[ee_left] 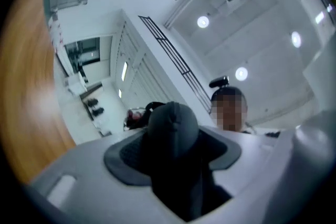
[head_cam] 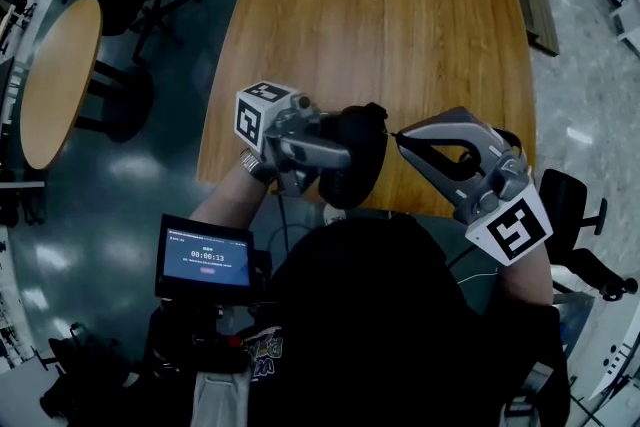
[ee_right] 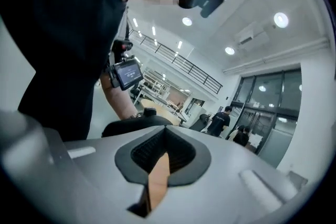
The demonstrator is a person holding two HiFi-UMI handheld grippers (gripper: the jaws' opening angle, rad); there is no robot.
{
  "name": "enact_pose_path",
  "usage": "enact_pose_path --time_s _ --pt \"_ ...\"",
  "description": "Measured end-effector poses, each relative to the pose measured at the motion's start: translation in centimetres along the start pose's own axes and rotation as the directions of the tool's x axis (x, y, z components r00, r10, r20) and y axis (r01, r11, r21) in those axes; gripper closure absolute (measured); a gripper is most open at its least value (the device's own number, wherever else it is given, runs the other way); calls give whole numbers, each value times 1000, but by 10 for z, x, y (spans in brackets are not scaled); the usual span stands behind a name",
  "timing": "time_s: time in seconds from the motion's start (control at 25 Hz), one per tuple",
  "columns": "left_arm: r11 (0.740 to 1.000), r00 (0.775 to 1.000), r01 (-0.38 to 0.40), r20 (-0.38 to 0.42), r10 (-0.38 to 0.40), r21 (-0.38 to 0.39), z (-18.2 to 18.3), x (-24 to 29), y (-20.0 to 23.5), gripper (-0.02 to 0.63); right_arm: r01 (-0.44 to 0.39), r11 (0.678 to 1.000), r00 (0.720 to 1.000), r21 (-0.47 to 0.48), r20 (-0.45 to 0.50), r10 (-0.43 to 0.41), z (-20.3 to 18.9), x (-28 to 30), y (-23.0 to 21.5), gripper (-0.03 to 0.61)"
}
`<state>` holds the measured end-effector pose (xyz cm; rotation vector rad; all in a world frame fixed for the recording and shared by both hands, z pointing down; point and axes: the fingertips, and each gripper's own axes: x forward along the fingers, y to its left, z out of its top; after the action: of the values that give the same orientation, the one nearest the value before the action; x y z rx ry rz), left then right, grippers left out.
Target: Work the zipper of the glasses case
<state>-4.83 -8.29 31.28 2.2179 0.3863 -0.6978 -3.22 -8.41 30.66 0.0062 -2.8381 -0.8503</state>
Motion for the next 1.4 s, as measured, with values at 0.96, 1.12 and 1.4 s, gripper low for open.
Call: enact_pose_path --time_s 0.96,1.12,1.4 --pt "995 996 -89 -7 90 45 -8 -6 12 348 -90 991 996 95 12 89 -13 6 12 548" --pt "995 996 -91 4 91 41 -10 -3 12 348 -15 992 1000 126 23 12 -15 1 2 552" --pt "997 997 -76 -31 76 24 -16 4 12 348 -36 994 999 100 5 36 -17 1 12 568"
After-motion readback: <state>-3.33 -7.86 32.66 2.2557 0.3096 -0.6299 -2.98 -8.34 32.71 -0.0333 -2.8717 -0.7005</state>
